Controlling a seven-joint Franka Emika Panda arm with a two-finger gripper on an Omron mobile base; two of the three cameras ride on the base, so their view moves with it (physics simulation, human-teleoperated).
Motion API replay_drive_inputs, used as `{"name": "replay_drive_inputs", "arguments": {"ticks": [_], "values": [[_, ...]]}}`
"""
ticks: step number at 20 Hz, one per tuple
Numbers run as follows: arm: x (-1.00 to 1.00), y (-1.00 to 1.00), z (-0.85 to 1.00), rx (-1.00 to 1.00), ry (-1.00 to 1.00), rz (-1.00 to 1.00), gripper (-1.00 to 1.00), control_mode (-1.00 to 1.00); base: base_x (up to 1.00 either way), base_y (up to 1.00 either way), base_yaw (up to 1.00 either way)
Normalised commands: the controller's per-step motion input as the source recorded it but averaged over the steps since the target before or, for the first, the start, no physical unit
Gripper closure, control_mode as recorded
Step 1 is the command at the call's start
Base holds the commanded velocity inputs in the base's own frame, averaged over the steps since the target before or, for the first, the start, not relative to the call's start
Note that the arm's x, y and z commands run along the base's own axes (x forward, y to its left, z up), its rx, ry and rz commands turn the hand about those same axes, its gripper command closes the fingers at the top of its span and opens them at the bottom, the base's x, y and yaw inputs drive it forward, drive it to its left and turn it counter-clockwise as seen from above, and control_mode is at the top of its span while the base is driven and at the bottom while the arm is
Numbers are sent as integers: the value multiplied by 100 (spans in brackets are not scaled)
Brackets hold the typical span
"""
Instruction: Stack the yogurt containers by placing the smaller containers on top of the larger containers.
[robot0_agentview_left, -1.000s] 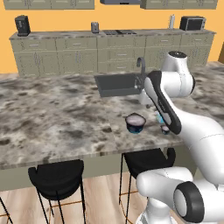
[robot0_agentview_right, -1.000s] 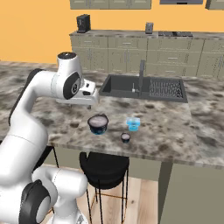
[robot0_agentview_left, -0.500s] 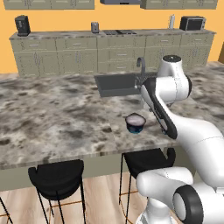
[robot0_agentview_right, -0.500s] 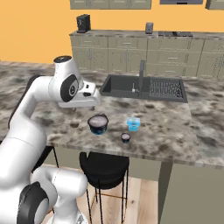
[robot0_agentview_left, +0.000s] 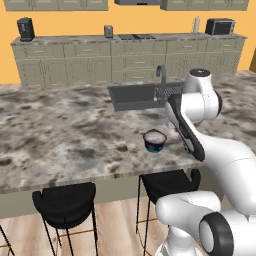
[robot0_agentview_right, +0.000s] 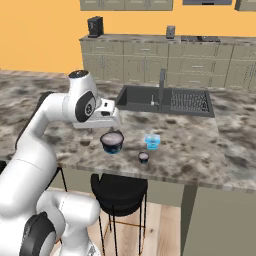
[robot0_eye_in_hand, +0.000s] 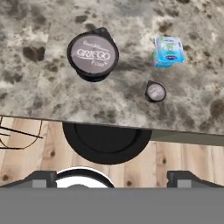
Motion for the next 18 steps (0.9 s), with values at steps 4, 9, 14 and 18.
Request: {"name": "replay_drive_inputs", "arguments": {"ticks": [4,9,14,18], "values": [[0,-29,-15,3,3,0,-100,-100,0,0,0],[0,-28,-14,-5,4,0,-100,-100,0,0,0],[0,-26,-12,-10,2,0,-100,-100,0,0,0],[6,-16,-13,-9,1,0,-100,-100,0,0,0]]}}
